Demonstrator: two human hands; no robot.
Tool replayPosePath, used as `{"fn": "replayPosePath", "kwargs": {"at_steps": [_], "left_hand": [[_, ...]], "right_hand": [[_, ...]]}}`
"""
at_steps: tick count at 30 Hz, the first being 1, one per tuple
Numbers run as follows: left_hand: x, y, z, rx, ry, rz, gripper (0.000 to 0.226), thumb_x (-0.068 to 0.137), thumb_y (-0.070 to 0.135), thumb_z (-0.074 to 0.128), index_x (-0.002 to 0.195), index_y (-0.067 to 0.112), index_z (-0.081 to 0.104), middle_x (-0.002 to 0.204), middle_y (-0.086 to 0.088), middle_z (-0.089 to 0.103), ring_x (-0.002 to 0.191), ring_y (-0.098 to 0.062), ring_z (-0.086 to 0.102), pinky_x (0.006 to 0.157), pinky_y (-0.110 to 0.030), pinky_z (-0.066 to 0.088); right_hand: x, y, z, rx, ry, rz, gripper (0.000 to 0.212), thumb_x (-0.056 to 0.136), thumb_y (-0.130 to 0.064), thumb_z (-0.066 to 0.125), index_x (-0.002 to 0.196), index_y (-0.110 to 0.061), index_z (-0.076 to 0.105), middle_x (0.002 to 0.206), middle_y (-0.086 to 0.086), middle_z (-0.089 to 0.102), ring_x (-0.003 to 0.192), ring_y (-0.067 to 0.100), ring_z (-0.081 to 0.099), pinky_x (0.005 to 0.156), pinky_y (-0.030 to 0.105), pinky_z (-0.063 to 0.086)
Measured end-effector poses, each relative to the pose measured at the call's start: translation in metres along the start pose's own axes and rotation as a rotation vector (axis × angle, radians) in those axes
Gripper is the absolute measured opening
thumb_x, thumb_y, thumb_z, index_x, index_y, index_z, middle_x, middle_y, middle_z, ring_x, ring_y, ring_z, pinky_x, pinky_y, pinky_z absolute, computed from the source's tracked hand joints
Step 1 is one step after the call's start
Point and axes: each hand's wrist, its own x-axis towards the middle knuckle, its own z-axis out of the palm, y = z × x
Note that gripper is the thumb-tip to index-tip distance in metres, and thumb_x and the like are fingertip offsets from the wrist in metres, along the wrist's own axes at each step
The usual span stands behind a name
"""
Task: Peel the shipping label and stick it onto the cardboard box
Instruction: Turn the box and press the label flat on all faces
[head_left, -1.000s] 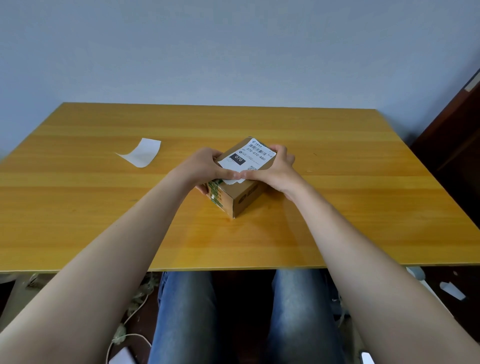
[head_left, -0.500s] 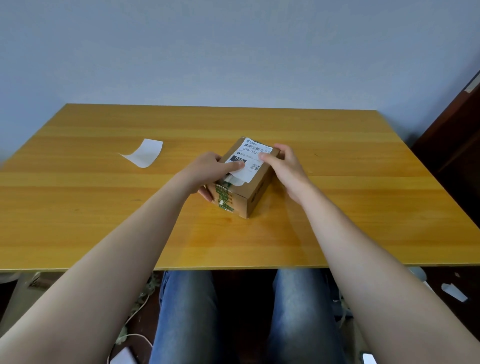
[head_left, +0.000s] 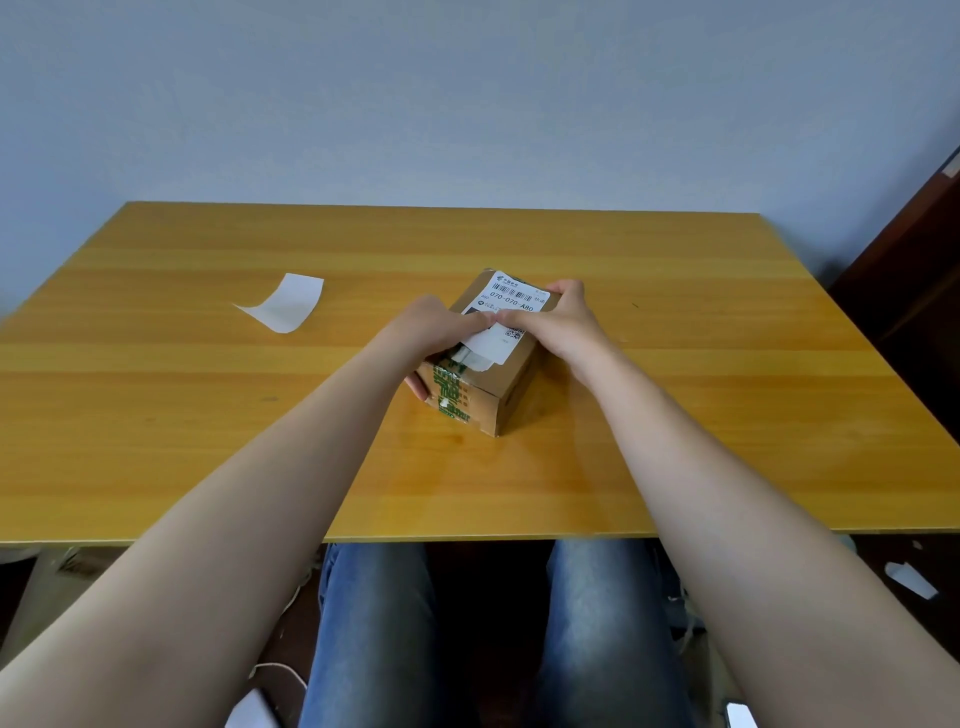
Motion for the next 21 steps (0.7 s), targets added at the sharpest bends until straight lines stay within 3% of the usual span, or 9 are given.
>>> {"fn": "replayPosePath", "kwargs": {"at_steps": [4, 12, 17, 21], "left_hand": [[0.0, -0.005, -0.005, -0.016, -0.012, 0.009, 0.069, 0.084, 0.059, 0.08, 0.12, 0.003, 0.062, 0.108, -0.013, 0.068, 0.095, -0.04, 0.071, 0.064, -0.059, 0.065], [-0.005, -0.009, -0.006, -0.004, 0.013, 0.065, 0.056, 0.083, 0.048, 0.086, 0.116, 0.013, 0.059, 0.096, -0.01, 0.071, 0.08, -0.034, 0.077, 0.068, -0.057, 0.066], [-0.006, -0.011, -0.005, 0.004, 0.014, 0.095, 0.053, 0.084, 0.043, 0.087, 0.12, 0.016, 0.057, 0.095, -0.007, 0.071, 0.08, -0.033, 0.077, 0.069, -0.053, 0.066], [-0.003, -0.014, -0.009, 0.008, -0.012, 0.092, 0.071, 0.079, 0.042, 0.091, 0.135, 0.018, 0.054, 0.108, -0.009, 0.072, 0.084, -0.037, 0.079, 0.071, -0.053, 0.067]], "right_hand": [[-0.002, 0.004, -0.003, 0.026, -0.043, -0.005, 0.093, 0.074, -0.035, 0.094, 0.144, -0.023, 0.035, 0.125, -0.004, 0.057, 0.096, 0.002, 0.058, 0.069, 0.025, 0.048], [-0.004, 0.013, -0.007, 0.033, -0.132, -0.04, 0.105, 0.07, -0.031, 0.097, 0.151, -0.028, 0.03, 0.121, -0.011, 0.056, 0.101, 0.001, 0.057, 0.074, 0.025, 0.049], [-0.001, 0.015, -0.009, -0.03, -0.186, -0.066, 0.12, 0.061, -0.036, 0.1, 0.155, -0.029, 0.025, 0.142, -0.002, 0.053, 0.125, 0.019, 0.055, 0.103, 0.038, 0.05], [-0.004, 0.014, -0.011, -0.096, -0.233, -0.064, 0.141, 0.047, -0.046, 0.102, 0.159, -0.032, 0.017, 0.148, -0.002, 0.048, 0.134, 0.021, 0.049, 0.113, 0.042, 0.044]]}}
